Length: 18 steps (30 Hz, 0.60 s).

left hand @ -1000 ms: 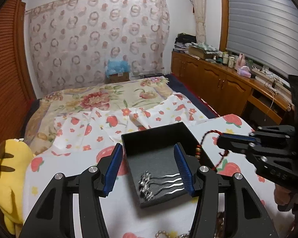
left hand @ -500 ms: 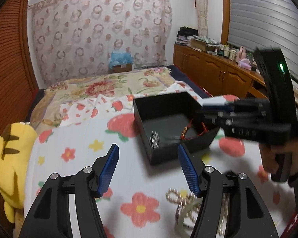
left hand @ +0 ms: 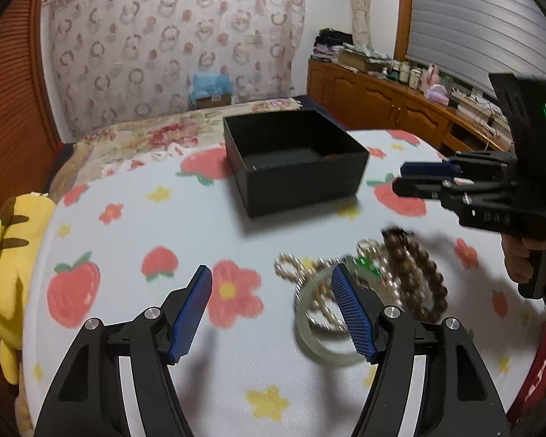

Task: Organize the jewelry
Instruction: 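Grasp the jade bangle with the left gripper while the right gripper grasps the wooden bead bracelet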

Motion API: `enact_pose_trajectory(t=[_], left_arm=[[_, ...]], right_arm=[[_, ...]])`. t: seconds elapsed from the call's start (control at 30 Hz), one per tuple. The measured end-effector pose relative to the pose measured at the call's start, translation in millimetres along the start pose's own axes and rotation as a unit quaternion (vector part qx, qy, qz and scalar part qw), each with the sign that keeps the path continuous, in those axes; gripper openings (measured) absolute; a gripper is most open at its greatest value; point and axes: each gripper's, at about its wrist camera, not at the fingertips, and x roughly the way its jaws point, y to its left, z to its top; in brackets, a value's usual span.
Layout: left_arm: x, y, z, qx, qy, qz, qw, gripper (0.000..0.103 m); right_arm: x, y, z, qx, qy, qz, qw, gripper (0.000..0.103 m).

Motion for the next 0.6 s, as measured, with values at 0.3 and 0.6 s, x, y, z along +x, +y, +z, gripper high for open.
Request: enact_pose_trajectory(t=[0.3, 0.6], left_arm=[[10.8, -32.9, -16.5, 0.026, 0.038, -0.028, 0.9985, 0.072], [27.3, -50.8, -16.5, 0.046, 0.061, -0.014, 0.9970, 0.075]], right_arm=[[-8.7, 7.6, -40.0, 0.009, 0.018, 0.011, 1.000, 0.030], [-13.2, 11.4, -46.0, 0.004, 0.013, 0.002, 1.000, 0.030]])
